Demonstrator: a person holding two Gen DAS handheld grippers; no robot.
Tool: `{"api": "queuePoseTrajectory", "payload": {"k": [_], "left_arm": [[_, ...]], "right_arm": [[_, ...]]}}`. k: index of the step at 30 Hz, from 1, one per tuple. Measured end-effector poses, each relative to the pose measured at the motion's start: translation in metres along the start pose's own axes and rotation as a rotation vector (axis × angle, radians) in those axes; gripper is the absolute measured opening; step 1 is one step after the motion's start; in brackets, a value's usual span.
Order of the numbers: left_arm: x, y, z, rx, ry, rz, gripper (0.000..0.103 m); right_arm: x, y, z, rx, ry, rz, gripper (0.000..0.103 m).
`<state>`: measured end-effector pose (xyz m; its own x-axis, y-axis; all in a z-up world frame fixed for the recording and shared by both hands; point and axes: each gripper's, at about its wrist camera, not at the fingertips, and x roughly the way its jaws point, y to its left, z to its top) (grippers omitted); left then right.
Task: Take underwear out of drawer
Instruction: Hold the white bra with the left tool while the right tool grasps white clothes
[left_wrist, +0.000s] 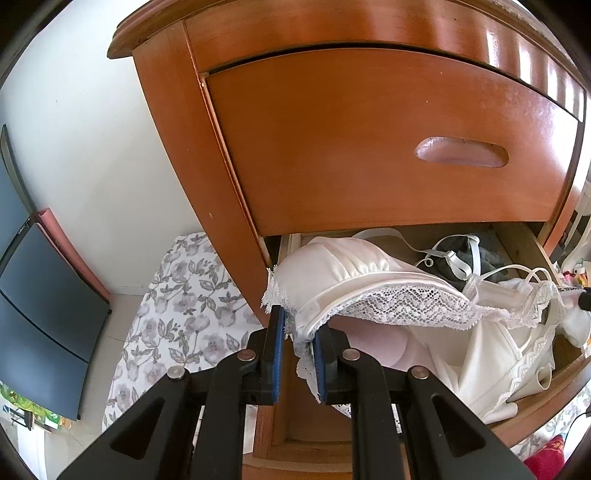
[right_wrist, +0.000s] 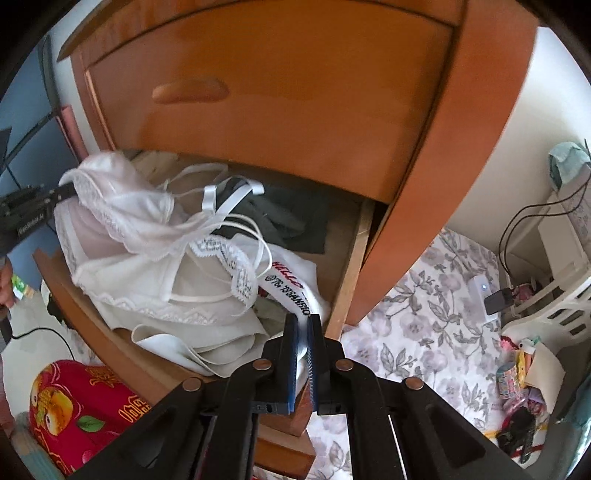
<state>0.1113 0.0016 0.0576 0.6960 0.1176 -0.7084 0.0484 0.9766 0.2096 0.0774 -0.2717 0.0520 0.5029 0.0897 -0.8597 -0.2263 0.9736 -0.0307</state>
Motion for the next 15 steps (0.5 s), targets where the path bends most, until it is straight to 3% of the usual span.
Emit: {"api": "queuePoseTrajectory", "payload": {"k": [8, 15], "left_arm": [[-0.001, -0.001, 0.001, 0.002, 0.003, -0.001, 0.015], [-0.001, 0.0, 0.001, -0.002, 0.006, -0.007, 0.015]], "right_arm": [[-0.02, -0.001, 0.005, 0.04, -0.084, -0.017, 0.002], [-0.003, 0.006, 0.0, 0.006, 0.007, 0.054, 0.003]]}}
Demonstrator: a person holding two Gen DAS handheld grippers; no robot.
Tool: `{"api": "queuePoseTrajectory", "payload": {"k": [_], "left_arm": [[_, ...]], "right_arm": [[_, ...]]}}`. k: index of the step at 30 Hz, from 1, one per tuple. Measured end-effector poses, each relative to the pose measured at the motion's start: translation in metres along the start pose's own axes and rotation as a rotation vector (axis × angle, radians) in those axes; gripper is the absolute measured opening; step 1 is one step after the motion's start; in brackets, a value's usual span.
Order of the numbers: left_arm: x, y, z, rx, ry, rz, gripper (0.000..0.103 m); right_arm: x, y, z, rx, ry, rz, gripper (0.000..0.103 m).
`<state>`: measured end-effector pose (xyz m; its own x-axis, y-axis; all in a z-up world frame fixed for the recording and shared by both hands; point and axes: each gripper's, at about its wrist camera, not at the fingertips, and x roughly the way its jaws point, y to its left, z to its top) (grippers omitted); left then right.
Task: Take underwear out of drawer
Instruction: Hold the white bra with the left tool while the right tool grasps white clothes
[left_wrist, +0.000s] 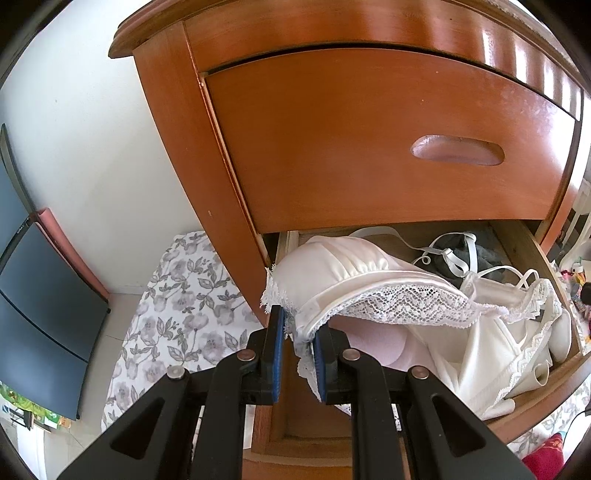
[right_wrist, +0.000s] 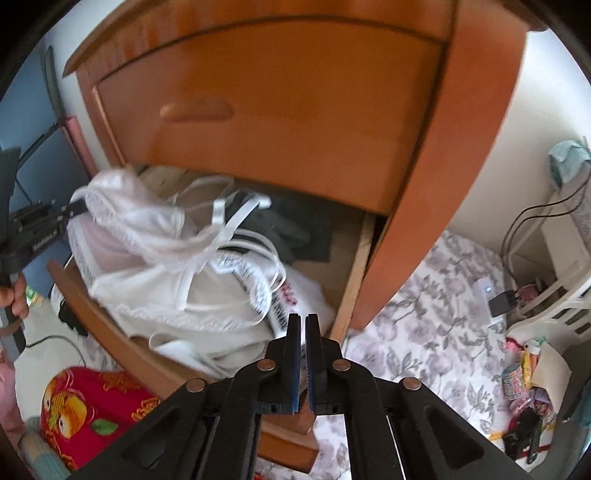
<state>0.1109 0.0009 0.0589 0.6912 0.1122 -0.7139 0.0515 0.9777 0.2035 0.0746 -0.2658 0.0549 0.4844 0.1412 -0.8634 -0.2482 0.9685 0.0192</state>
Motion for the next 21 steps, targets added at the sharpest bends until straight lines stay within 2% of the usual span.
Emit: {"api": "queuePoseTrajectory", "payload": {"k": [2, 5, 17, 21], "left_arm": [[0.001, 0.0, 0.0, 0.001, 0.003, -0.002, 0.015], [0.001, -0.001, -0.001, 0.004, 0.004, -0.003, 0.015], [0.001, -0.001, -0.001, 0.003, 0.003, -0.004, 0.015], [0.002, 0.0, -0.001, 0.001, 0.004, -0.006, 0.015]], "right_arm": [[0.003, 0.003, -0.001, -0.004, 0.016, 0.022, 0.007], [0.008, 0.011, -0.002, -0.033, 0.037, 0.013, 0.025], [0.049, 0.016, 0.005, -0.1, 0.2, -0.073, 0.026], [0.058, 0.013, 0.007, -0.09, 0.206, -0.101, 0.025]]}}
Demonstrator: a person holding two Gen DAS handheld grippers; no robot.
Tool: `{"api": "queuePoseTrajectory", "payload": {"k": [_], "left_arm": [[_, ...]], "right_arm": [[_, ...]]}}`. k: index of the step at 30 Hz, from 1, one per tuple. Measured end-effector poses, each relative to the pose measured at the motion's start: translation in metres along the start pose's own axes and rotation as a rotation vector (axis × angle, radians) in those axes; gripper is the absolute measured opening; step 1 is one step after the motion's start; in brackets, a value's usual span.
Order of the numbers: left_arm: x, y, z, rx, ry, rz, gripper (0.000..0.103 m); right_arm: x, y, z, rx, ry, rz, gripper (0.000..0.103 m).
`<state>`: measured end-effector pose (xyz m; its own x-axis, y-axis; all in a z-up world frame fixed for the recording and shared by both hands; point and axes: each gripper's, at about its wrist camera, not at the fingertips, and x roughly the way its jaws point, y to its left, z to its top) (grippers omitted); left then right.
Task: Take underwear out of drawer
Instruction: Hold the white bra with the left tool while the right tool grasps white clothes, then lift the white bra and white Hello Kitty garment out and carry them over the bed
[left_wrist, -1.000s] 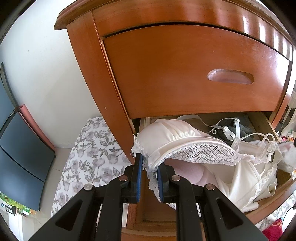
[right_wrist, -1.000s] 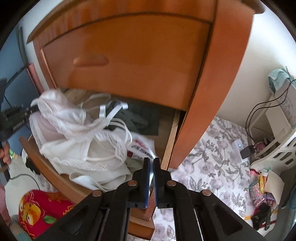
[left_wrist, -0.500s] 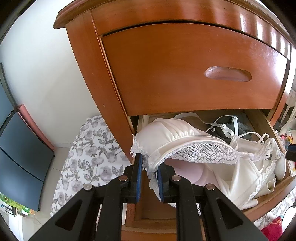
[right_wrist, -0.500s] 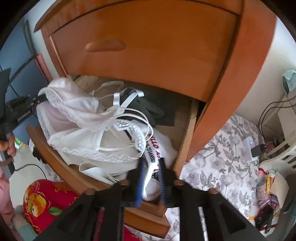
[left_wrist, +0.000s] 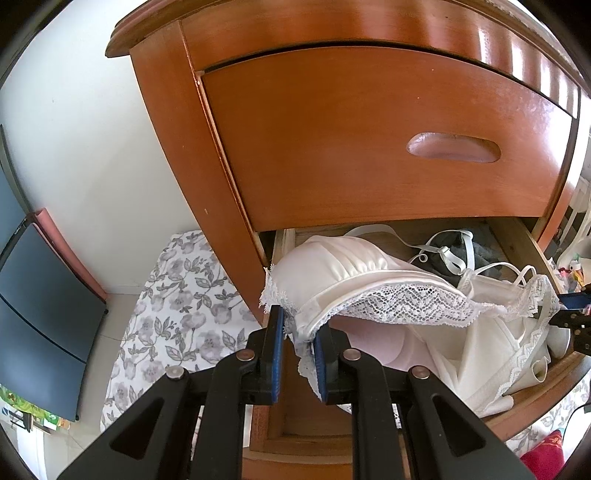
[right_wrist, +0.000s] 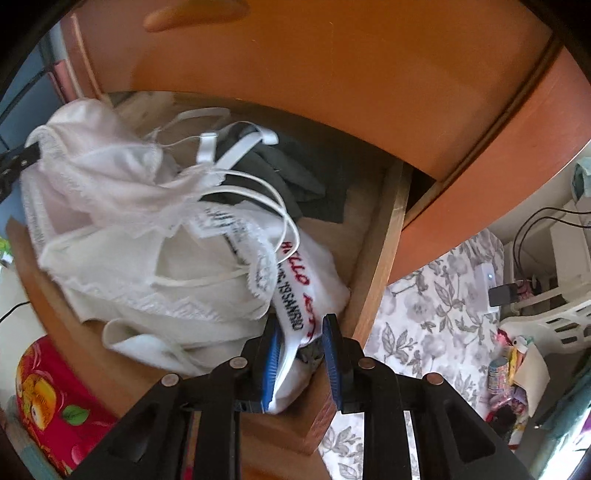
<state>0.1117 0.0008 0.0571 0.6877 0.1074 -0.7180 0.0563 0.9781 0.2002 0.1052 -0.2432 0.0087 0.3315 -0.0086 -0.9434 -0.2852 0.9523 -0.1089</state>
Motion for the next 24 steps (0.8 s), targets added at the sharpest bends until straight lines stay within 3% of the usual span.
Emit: {"api": "queuePoseTrajectory", "payload": {"k": [1, 3, 6, 10, 18, 24], "left_arm": [[0.0, 0.0, 0.0, 0.0, 0.0, -0.001, 0.015], [0.0, 0.0, -0.001, 0.0, 0.001, -0.001, 0.016], [0.0, 0.001, -0.001, -0.001, 0.002, -0.003, 0.016], [0.0, 0.001, -0.001, -0.007, 0.0, -0.004, 0.016], [-0.012, -0.002, 0.002, -0.006, -0.051, -0.001, 0.015], [-0.031, -0.008, 0.013, 0.018, -0.121, -0.011, 0.015]], "right_arm": [[0.001, 0.0, -0.001, 0.001, -0.007, -0.013, 0.025], [0.0, 0.002, -0.003, -0.002, -0.027, -0.039, 0.011], [-0.005, -0.003, -0.007, 0.035, -0.073, -0.055, 0.007], [-0.027, -0.018, -0.013, 0.125, -0.181, -0.046, 0.005], [-0.082, -0.019, -0.011, 0.179, -0.391, -0.071, 0.005], [-0.129, 0.002, 0.003, 0.174, -0.544, 0.003, 0.005]]}}
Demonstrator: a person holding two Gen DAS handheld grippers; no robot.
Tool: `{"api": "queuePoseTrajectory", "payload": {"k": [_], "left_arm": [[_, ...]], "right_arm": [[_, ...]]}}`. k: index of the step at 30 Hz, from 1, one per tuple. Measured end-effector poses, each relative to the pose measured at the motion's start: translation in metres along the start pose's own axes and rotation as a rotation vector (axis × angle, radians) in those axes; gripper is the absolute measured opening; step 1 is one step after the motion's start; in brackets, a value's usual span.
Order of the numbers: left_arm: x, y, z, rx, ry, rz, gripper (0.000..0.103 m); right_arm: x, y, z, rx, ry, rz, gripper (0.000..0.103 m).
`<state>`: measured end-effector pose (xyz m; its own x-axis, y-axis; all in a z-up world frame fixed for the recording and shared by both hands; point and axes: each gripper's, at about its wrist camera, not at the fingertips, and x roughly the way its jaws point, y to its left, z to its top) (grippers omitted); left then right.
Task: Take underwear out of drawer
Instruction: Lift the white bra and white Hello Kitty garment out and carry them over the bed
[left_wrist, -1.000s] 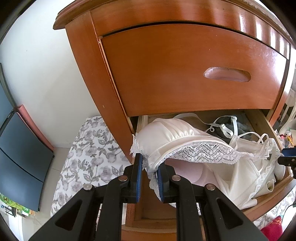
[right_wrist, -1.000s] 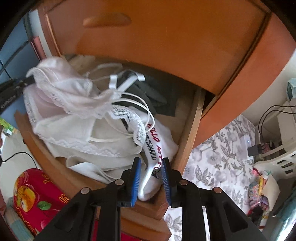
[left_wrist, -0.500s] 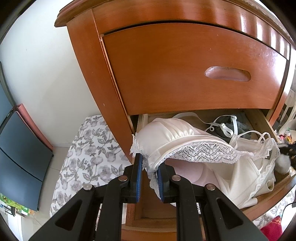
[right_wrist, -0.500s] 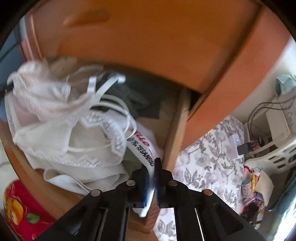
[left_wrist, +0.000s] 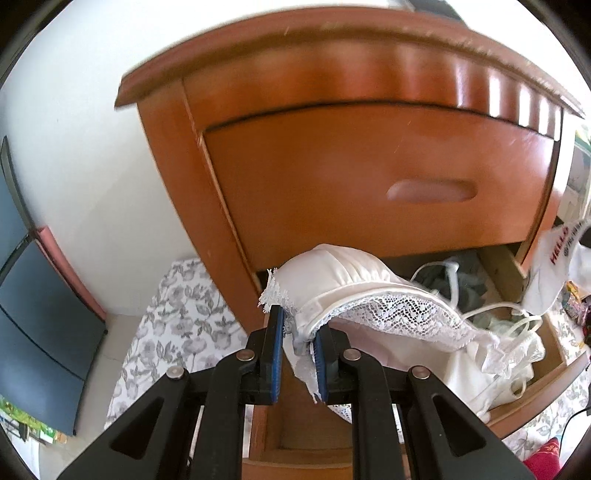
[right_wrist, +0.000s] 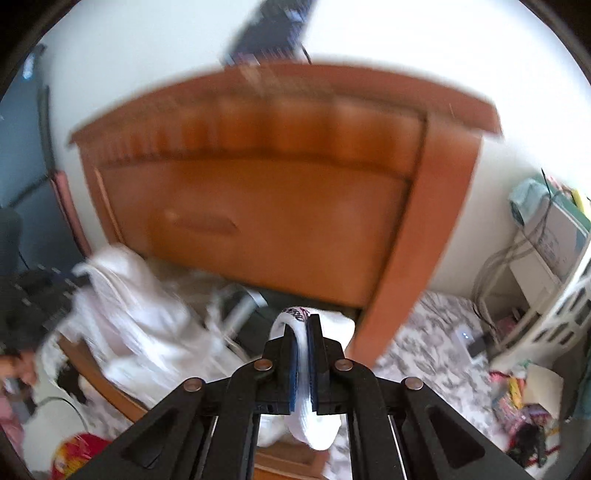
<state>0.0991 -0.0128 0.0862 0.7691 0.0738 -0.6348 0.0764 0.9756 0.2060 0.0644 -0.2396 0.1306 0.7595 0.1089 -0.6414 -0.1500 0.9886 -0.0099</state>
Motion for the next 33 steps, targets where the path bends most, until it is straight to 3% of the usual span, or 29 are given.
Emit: {"api": "queuePoseTrajectory", "payload": {"k": [8, 19, 25, 33], "left_arm": [[-0.024, -0.003, 0.018, 0.028, -0.074, -0.019, 0.015], [-0.058, 0.014, 0.033, 0.006, -0.153, -0.028, 0.015], [-0.093, 0.049, 0.047, -0.028, -0.223, 0.016, 0.015], [-0.128, 0.128, 0.05, -0.082, -0.283, 0.13, 0.015]], "right_arm": [[-0.021, 0.05, 0.032, -0.01, -0.098, 0.145, 0.005], [-0.048, 0.124, 0.052, -0.075, -0.151, 0.291, 0.005], [-0.068, 0.155, 0.072, -0.115, -0.195, 0.341, 0.005], [-0.091, 0.227, 0.098, -0.194, -0.246, 0.443, 0.005]]}}
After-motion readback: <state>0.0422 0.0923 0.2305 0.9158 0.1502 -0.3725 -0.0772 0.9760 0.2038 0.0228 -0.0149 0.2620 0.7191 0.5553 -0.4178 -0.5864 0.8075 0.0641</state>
